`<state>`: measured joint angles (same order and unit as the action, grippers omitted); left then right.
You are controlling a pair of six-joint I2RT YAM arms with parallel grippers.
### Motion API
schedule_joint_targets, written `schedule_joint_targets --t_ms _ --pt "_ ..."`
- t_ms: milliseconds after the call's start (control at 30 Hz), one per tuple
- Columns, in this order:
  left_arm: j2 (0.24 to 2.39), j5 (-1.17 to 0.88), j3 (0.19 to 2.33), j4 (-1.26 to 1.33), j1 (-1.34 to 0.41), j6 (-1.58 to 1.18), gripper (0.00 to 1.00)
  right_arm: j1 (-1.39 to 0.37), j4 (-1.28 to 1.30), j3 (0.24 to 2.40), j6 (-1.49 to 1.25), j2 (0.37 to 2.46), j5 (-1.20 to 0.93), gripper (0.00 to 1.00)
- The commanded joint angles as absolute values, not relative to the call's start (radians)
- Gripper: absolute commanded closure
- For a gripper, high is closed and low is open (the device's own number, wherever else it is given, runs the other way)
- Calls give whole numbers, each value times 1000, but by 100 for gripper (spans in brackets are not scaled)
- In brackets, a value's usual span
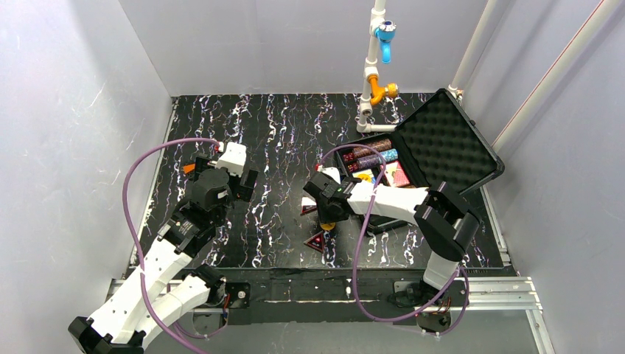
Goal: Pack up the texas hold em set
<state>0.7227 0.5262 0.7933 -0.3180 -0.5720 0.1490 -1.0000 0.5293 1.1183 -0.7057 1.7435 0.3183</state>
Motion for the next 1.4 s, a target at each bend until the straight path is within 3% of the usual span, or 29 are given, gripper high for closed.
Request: schedule_joint_targets --t_ms 0,67,200,300,500,933,1367 --pt "712 534 798 -317 -575 152 2 -1005 543 1150 -701 1703 334 54" --pt "712 533 798 -318 -576 152 2 -1005 543 1152 -699 1703 330 53" --pt "712 534 798 -317 -575 153 2 -1005 542 1153 -696 1703 314 35" --pt "713 532 798 -318 -575 153 2 -1005 538 1157 -692 1704 302 27" --pt "710 531 799 -318 -576 154 2 -1005 558 1170 -682 1736 293 21" --pt "697 531 799 -319 -575 155 2 -1005 569 1177 -661 1823 283 26" --pt "686 529 799 -317 -575 155 2 -1006 570 1146 -650 1861 277 45"
